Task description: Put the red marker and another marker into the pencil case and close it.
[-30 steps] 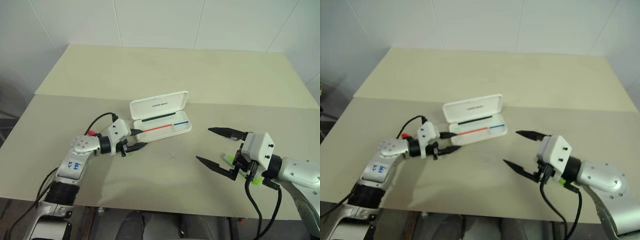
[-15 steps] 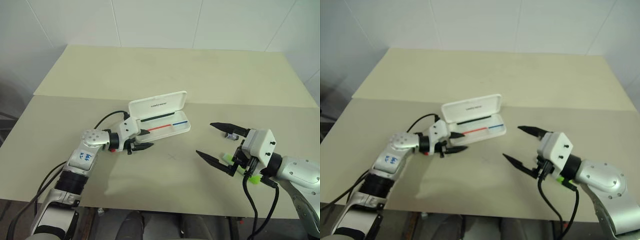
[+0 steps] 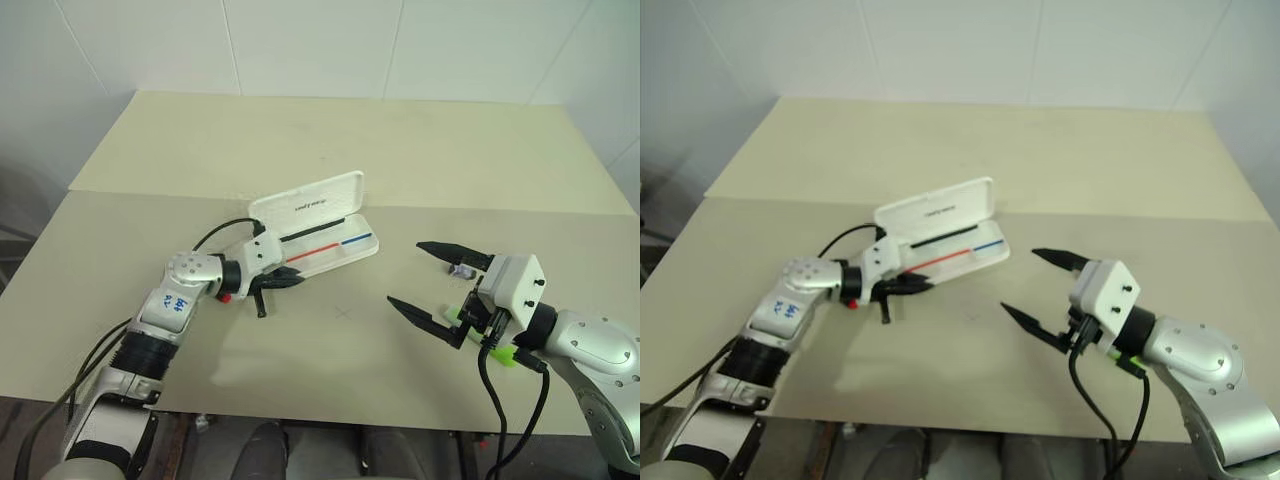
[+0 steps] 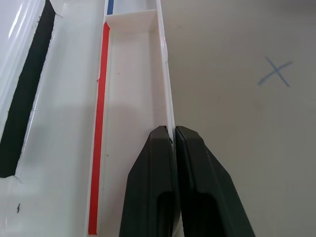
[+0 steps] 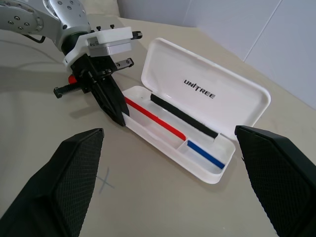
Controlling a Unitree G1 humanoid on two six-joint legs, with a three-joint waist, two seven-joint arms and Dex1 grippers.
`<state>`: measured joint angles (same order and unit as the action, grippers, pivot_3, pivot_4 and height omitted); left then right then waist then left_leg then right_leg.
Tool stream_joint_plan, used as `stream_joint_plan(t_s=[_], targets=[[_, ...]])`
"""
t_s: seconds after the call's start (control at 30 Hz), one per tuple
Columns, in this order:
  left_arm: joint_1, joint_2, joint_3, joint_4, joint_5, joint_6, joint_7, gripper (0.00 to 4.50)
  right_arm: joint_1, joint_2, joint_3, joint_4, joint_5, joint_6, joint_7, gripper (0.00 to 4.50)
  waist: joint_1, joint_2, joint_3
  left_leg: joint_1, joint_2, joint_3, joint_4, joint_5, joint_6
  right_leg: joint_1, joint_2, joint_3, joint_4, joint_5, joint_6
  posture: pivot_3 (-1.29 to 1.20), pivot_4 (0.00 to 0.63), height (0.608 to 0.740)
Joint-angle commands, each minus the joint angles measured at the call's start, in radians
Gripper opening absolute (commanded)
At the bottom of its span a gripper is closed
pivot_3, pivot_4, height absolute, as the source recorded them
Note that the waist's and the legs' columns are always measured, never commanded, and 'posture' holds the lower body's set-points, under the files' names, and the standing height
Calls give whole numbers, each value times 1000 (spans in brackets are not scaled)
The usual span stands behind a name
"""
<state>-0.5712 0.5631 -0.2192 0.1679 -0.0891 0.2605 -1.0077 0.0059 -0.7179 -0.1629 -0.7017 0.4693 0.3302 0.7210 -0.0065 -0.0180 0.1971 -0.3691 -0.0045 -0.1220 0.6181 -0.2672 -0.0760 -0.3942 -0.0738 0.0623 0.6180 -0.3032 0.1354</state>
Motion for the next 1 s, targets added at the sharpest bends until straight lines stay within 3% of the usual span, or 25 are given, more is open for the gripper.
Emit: stream_joint_plan(t_s=[0.03, 0.3, 0.53, 0.77, 1.0], targets=[[-14, 25, -19, -59, -17, -19, -83, 17, -17, -4, -15, -22, 7, -5, -3, 4500, 2, 0, 0, 0, 0, 0, 0, 0, 0, 0, 0, 0, 0, 0, 0, 0, 150, 740], [-27, 98, -12, -166, -29, 6, -199, 17, 3, -21, -55, -24, 25, 6, 12, 4500, 3, 0, 0, -2, 0, 0, -1, 0, 0, -1, 0, 0, -1, 0, 0, 0, 150, 740], [22, 85, -48, -270, -17, -3, -198, 17, 117, -65, -170, -43, 56, 10, 70, 4500, 5, -1, 1, -2, 0, 0, -1, 0, 0, -1, 0, 0, -1, 0, 0, 0, 150, 740], [64, 79, -80, -291, -15, -10, -193, 17, 296, -91, -333, -31, 64, -17, 174, 4500, 4, -1, 1, -1, 0, 0, 0, 0, 1, -1, 0, 0, -1, 0, 0, 0, 150, 740], [97, 95, -90, -241, 15, -92, -190, 17, 316, -77, -340, -84, 79, -1, 152, 4500, 2, -1, 1, -1, 0, 1, 2, 0, 1, 0, 0, 1, 0, -1, -1, 0, 150, 740]])
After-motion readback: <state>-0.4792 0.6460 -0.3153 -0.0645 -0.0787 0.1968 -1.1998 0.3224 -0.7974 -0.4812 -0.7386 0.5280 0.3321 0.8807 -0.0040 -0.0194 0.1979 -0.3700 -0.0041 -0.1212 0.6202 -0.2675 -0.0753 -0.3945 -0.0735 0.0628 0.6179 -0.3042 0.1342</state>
